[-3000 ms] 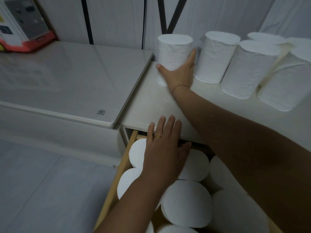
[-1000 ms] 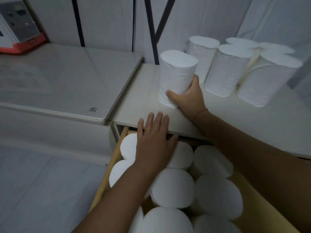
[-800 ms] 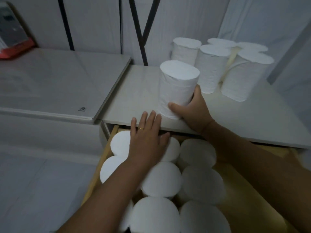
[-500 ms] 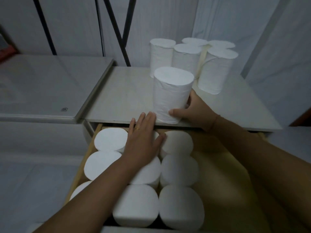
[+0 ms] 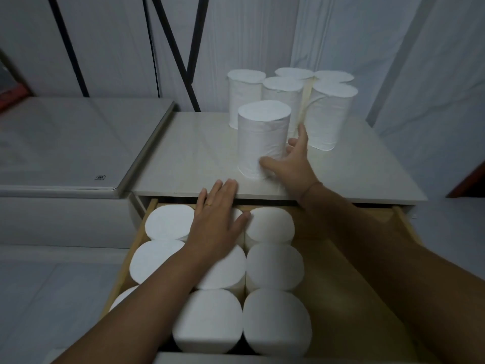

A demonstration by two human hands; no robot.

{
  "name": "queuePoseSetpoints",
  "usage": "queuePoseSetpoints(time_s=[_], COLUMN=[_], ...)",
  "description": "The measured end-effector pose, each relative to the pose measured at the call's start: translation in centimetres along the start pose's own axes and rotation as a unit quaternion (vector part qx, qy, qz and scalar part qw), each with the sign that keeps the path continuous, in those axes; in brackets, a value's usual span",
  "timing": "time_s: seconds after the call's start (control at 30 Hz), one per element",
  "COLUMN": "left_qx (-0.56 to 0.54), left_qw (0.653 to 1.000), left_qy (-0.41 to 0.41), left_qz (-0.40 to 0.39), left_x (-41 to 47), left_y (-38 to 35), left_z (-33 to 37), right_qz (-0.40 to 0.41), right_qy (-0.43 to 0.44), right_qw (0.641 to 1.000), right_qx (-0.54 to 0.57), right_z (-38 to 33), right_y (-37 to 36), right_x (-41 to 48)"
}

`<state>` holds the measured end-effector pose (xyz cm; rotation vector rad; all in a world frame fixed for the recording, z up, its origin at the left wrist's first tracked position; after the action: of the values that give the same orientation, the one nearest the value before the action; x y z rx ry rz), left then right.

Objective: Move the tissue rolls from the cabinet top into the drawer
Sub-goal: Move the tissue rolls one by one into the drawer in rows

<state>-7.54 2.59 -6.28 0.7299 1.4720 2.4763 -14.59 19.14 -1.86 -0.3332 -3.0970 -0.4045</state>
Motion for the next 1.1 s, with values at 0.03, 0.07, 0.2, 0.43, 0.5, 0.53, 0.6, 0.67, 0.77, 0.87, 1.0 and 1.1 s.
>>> queuePoseSetpoints(time_s=[0.03,0.07,0.2,0.43,0.5,0.53,0.6,0.67,0.77,0.87,1.0,1.1], left_qx=[0.0,0.001,0.008,0.008,0.008,0.009,0.015,0.025,0.037,0.031,0.005,0.023], left_qw=[1.0,1.0,1.0,1.0,1.0,1.0,1.0,0.999,0.999,0.997,0.99,0.977], left_qy=[-0.001,-0.002,-0.003,-0.002,-0.002,-0.002,-0.002,-0.001,-0.006,-0.038,-0.108,-0.144], left_qz=[-0.001,-0.001,-0.006,-0.013,-0.014,-0.016,-0.023,-0.032,-0.039,-0.055,-0.09,-0.156], left_x=[0.0,0.0,-0.1,0.0,0.0,0.0,0.0,0.1,0.0,-0.2,-0.8,-1.8], left_y=[0.0,0.0,-0.1,-0.4,-0.4,-0.4,-0.4,-0.4,-0.5,-1.0,-2.6,-4.6], left_z=[0.0,0.0,-0.1,-0.4,-0.4,-0.3,-0.2,-0.2,0.0,1.1,3.5,4.4], right_qz=[0.017,0.039,0.128,0.183,0.157,0.135,0.085,0.049,0.003,-0.02,-0.025,-0.022], right_qy=[0.018,0.033,0.047,0.071,0.082,0.092,0.114,0.128,0.124,0.128,0.135,0.142], right_qw=[1.0,0.999,0.991,0.98,0.984,0.986,0.99,0.99,0.992,0.991,0.989,0.988], right_qx=[0.003,0.006,0.011,-0.031,-0.027,-0.021,-0.016,-0.028,-0.034,-0.04,-0.045,-0.054], right_z=[-0.6,-1.2,-3.3,-4.8,-4.6,-4.6,-4.6,-4.5,-3.8,-3.2,-2.4,-1.7], right_y=[-0.7,-1.3,-1.9,-1.1,-0.8,-0.6,-0.1,0.8,2.5,4.6,7.9,10.2], right_x=[-0.4,-0.6,-0.2,0.8,0.7,0.4,-0.4,-1.5,-3.2,-5.0,-6.8,-8.1])
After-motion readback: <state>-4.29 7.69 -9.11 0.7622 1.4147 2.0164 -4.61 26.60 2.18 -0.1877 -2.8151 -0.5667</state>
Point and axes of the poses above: each hand's wrist, its own x-axis towards the middle knuckle, its own y-axis out of the back of the hand, z = x × y, the point moved 9 cm from there along x, towards the middle knuckle, and after that the axes turned 7 degrees about -y, right-handed, at the moved point
